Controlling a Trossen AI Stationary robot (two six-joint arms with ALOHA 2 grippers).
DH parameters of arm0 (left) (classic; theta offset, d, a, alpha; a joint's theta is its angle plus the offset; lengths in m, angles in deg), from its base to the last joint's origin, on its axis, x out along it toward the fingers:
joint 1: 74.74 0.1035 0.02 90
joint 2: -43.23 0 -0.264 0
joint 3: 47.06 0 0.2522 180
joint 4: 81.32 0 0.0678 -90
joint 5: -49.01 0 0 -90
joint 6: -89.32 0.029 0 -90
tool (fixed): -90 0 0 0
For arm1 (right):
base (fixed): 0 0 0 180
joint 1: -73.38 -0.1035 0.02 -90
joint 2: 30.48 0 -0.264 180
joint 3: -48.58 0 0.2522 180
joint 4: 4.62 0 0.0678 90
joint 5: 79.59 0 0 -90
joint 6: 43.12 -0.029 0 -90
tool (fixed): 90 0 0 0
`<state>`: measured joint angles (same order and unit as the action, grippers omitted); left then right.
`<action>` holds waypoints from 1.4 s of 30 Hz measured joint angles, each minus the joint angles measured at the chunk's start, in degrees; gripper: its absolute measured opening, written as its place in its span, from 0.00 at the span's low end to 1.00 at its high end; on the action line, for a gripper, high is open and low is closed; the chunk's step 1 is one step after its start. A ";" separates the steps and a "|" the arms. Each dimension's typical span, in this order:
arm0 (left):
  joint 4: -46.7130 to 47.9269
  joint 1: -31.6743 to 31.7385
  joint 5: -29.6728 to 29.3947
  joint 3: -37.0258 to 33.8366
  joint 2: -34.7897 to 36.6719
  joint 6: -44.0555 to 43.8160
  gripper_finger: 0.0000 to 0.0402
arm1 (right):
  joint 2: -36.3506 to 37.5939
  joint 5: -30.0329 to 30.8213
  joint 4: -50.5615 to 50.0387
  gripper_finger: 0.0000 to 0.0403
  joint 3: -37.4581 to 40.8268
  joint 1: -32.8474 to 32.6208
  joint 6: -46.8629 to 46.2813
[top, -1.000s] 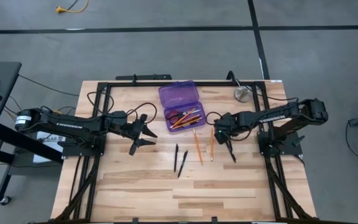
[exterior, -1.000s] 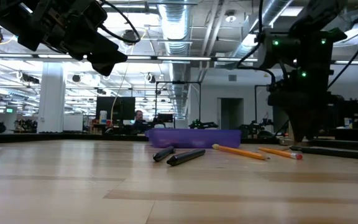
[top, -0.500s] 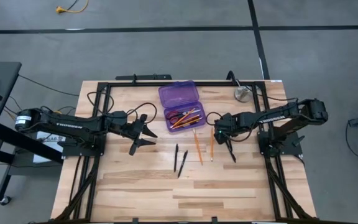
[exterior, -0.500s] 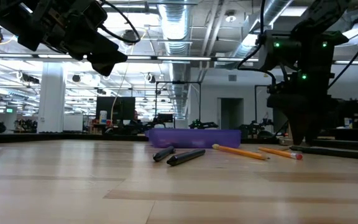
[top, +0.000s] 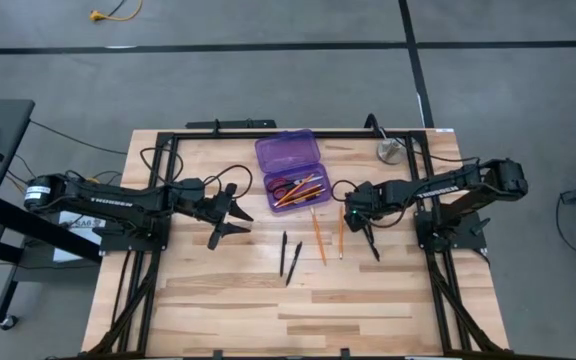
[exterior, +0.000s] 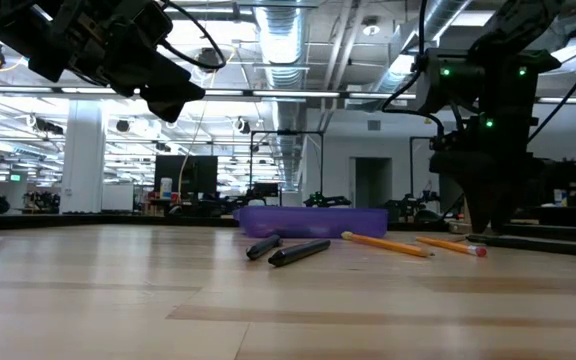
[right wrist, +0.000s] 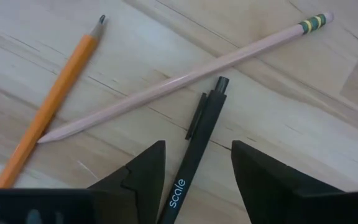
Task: Pick & place school supplies into a supply box
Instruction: Put the black pen into the purple supply box
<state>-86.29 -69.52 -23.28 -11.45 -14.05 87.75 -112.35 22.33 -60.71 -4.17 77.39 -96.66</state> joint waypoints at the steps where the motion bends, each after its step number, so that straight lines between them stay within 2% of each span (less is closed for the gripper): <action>1: 0.01 -0.01 0.00 0.00 0.00 0.00 0.36 | 0.00 0.00 0.00 0.44 0.00 0.00 0.00; 18: 0.01 0.01 0.00 0.00 0.00 -0.07 0.36 | 0.00 0.50 0.00 0.44 -0.02 0.00 0.02; 31: 0.01 -0.03 0.00 0.00 0.00 -0.62 0.36 | 0.00 3.57 0.70 0.46 -0.04 -3.29 -2.53; 42: 0.01 -0.03 0.00 0.00 0.00 -0.80 0.36 | 0.00 3.86 0.72 0.45 -0.04 -2.17 -2.12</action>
<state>-86.28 -69.55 -23.28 -11.45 -14.05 86.95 -112.35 26.19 -59.99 -4.21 75.22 -98.79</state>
